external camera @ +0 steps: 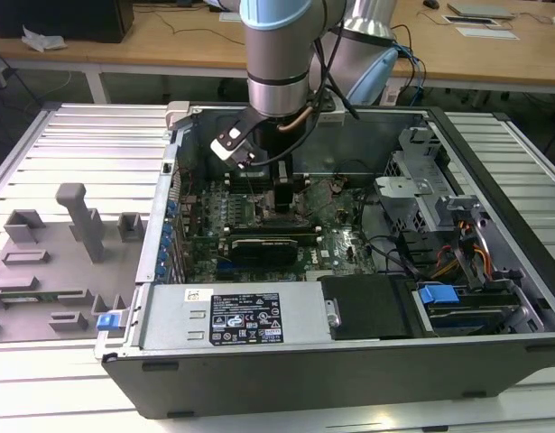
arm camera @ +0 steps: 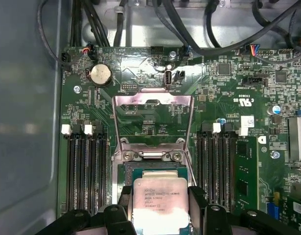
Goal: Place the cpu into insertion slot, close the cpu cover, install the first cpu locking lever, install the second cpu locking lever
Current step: 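Place the cpu into insertion slot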
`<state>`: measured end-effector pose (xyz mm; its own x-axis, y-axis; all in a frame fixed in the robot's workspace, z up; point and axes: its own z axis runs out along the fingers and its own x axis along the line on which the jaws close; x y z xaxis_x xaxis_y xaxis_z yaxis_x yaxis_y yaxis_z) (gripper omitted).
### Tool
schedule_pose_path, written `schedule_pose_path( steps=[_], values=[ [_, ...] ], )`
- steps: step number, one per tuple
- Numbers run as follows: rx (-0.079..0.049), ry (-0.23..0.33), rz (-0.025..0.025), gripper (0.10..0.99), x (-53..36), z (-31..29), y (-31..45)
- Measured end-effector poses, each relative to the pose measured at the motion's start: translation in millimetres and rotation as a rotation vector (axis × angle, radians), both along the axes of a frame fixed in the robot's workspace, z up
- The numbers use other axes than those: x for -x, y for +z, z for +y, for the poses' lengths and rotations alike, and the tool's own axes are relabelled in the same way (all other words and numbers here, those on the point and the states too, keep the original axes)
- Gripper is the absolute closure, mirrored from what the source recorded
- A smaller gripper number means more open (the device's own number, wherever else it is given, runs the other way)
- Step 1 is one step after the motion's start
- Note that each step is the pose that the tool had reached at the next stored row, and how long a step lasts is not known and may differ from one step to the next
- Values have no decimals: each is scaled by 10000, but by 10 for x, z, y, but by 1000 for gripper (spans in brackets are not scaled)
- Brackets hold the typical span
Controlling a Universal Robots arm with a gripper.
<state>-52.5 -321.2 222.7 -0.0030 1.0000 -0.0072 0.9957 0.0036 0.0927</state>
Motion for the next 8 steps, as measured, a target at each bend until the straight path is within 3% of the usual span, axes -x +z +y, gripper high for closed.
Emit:
schedule_pose_path(
  steps=[8],
  values=[
    [-12, 0, 1, 545, 8, 20, -93]
  ],
)
